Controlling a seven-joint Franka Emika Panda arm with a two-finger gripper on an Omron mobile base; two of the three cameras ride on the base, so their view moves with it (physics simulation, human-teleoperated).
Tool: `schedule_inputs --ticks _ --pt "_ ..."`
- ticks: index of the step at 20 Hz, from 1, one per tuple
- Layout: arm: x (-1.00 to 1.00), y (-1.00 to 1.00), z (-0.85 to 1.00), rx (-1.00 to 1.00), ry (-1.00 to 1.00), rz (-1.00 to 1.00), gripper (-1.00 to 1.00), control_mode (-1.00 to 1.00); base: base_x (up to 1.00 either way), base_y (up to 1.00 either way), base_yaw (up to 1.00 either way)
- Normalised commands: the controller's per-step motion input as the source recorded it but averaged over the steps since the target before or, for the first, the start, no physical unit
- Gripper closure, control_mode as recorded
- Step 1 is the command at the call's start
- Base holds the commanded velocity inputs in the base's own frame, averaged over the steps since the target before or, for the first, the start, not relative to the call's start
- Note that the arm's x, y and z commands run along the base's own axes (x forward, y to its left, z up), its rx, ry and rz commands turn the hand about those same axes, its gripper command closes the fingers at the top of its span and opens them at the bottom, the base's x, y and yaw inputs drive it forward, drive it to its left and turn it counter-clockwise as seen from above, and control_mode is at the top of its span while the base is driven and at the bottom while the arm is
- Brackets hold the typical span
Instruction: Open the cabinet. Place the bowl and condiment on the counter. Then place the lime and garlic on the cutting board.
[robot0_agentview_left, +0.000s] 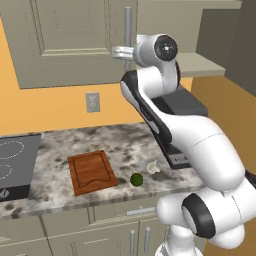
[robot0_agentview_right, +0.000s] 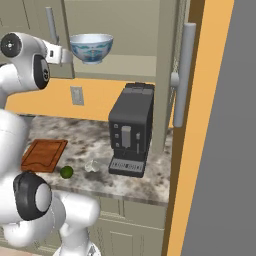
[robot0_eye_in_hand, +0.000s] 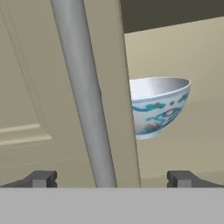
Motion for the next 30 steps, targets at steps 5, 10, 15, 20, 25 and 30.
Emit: schedule_inputs --ticks 5,10,15,20,25,30 --pt "0.63 0.02 0.00 0.00 0.00 0.00 -1.00 -1.00 0.00 0.00 0.00" --pt "0.60 0.02 0.00 0.00 0.00 0.00 -1.00 -1.00 0.00 0.00 0.00" --pt "0.55 0.10 -0.02 0.00 0.00 0.00 -1.00 -1.00 0.00 0.00 0.00" --pt "0.52 0.10 -0.05 0.00 0.00 0.00 -1.00 -1.00 0.00 0.00 0.00" --pt "0.52 0.43 -0.22 0.00 -0.04 0.00 1.00 -1.00 0.00 0.00 0.00" --pt "0.58 0.61 -0.25 0.00 -0.06 0.00 1.00 -1.00 0.00 0.00 0.00"
